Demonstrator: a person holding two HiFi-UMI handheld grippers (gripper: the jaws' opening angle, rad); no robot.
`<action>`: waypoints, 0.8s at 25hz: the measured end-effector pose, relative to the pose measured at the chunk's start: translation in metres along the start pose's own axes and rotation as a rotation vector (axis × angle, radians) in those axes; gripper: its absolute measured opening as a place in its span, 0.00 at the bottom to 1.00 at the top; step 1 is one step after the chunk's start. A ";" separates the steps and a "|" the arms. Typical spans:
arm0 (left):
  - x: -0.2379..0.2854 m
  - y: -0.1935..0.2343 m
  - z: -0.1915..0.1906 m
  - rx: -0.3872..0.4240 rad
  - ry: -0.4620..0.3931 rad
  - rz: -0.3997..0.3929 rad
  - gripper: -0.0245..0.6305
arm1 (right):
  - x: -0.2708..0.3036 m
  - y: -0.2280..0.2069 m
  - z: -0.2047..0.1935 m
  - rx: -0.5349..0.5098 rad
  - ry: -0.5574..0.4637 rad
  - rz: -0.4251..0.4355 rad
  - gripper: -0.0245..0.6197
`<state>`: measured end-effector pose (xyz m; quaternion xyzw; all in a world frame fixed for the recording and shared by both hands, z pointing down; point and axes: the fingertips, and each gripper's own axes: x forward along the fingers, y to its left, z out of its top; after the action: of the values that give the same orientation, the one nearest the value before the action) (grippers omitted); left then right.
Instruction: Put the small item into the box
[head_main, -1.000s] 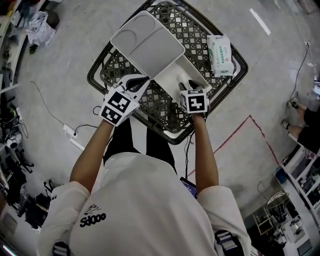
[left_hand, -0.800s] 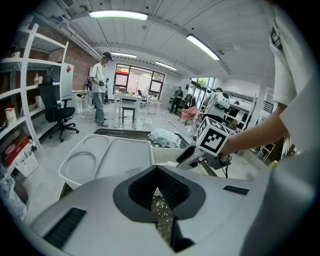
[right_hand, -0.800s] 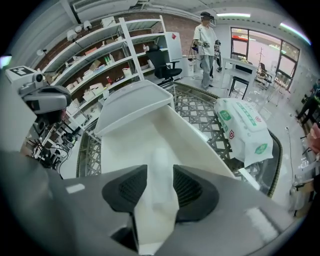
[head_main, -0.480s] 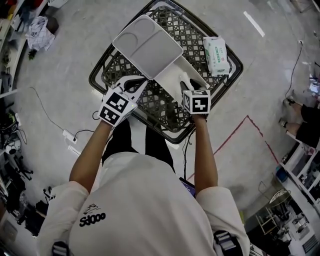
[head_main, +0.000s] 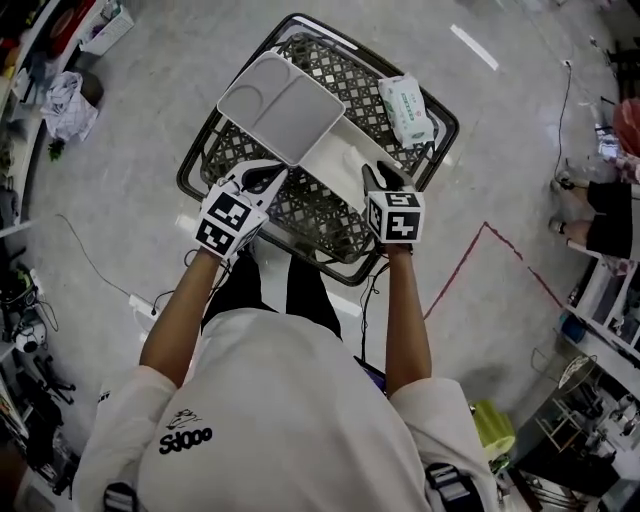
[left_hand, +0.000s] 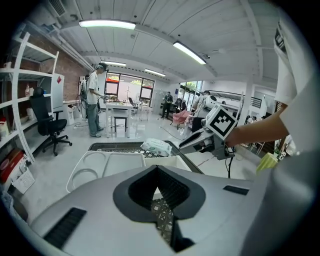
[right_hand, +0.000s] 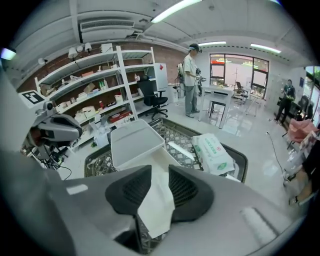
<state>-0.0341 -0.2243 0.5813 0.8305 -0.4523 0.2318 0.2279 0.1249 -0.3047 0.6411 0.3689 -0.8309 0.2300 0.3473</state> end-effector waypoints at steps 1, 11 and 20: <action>-0.002 -0.001 0.001 0.005 -0.002 -0.005 0.04 | -0.006 0.001 0.001 0.008 -0.012 -0.007 0.22; -0.020 -0.008 0.027 0.093 -0.067 -0.066 0.04 | -0.073 0.016 0.017 0.039 -0.151 -0.138 0.07; -0.045 -0.022 0.038 0.160 -0.111 -0.112 0.04 | -0.122 0.055 0.023 0.096 -0.252 -0.132 0.05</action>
<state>-0.0303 -0.2074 0.5214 0.8817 -0.3970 0.2077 0.1481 0.1321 -0.2298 0.5276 0.4650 -0.8298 0.1981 0.2366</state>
